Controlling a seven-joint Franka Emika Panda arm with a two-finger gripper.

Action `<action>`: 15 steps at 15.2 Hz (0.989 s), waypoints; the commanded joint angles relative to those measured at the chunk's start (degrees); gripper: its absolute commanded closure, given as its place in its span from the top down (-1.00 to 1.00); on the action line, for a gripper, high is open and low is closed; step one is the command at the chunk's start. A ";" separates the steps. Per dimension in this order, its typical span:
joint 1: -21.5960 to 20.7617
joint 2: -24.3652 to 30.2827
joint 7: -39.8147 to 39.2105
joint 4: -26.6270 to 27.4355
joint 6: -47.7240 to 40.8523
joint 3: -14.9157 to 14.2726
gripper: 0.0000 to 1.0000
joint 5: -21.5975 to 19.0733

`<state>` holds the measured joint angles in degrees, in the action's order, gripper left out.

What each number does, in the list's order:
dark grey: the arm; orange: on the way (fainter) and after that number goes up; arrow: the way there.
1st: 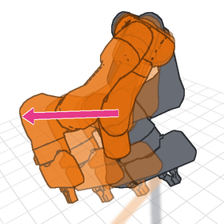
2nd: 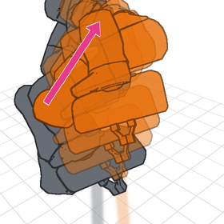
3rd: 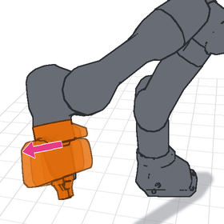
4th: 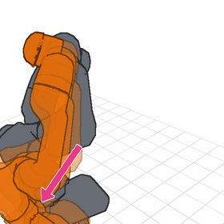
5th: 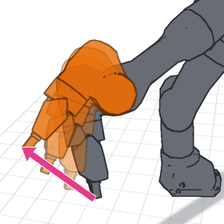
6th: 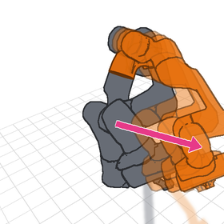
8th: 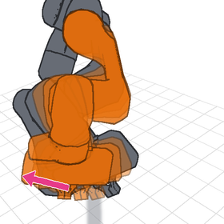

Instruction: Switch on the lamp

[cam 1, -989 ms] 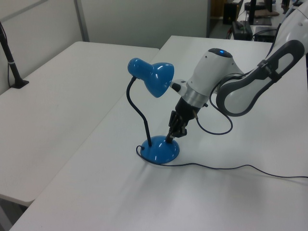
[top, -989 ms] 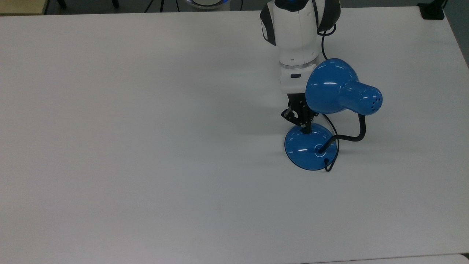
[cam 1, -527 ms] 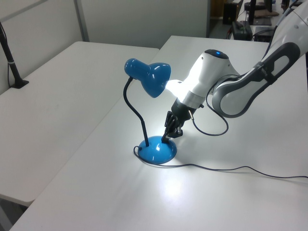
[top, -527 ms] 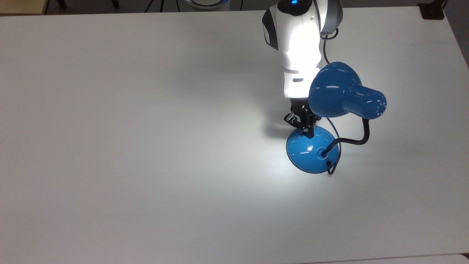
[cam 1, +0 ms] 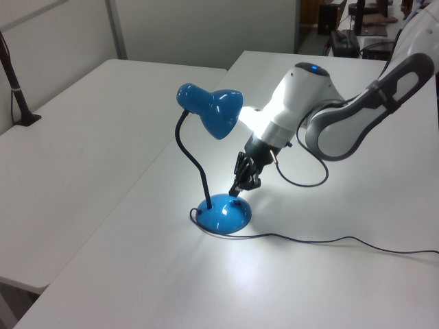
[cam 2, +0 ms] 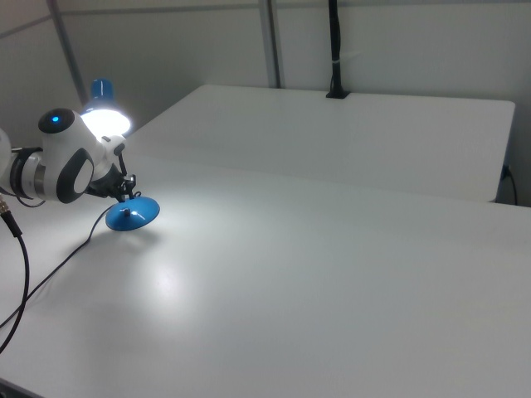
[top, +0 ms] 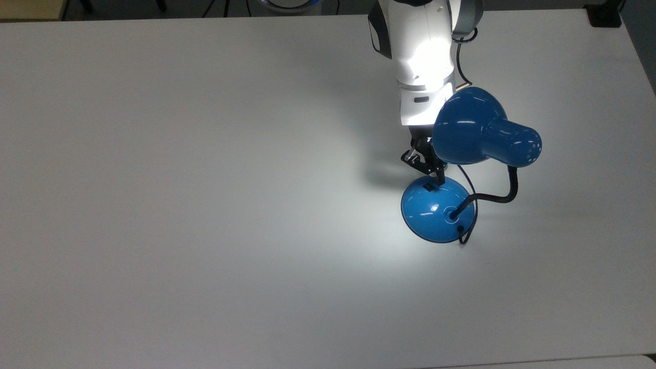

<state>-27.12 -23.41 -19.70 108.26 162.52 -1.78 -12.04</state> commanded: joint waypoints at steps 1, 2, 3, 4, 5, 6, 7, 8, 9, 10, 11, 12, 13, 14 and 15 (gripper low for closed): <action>2.16 11.96 8.07 7.32 -11.48 0.64 -1.00 0.00; 3.03 14.33 10.10 7.14 -17.27 0.64 -1.00 0.43; 3.91 16.62 11.16 6.88 -22.90 0.64 -1.00 0.61; 4.96 19.95 12.57 6.53 -29.91 0.64 -1.00 0.61; 6.10 21.72 14.23 5.83 -34.51 0.73 -1.00 0.88; 7.16 23.22 15.64 5.13 -39.43 0.90 -0.96 1.49; 8.21 24.27 16.18 3.82 -44.70 1.08 -0.72 2.89; 9.18 24.89 16.18 2.32 -49.54 1.52 -0.17 4.55; 10.76 24.99 16.27 0.22 -54.11 2.39 0.46 5.44; 12.86 24.99 16.10 -1.98 -58.24 3.36 0.99 5.71; 13.84 24.99 16.18 -3.48 -60.90 4.41 1.00 6.23; 14.37 24.99 16.27 -4.71 -62.14 4.60 1.00 7.11; 15.42 25.08 16.53 -5.77 -63.11 4.60 1.00 7.55; 17.08 25.08 16.97 -7.34 -64.60 4.68 1.00 7.56; 18.41 24.90 17.67 -9.27 -66.35 4.69 1.00 7.56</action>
<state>-12.73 2.48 -4.55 104.31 101.39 1.66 -5.50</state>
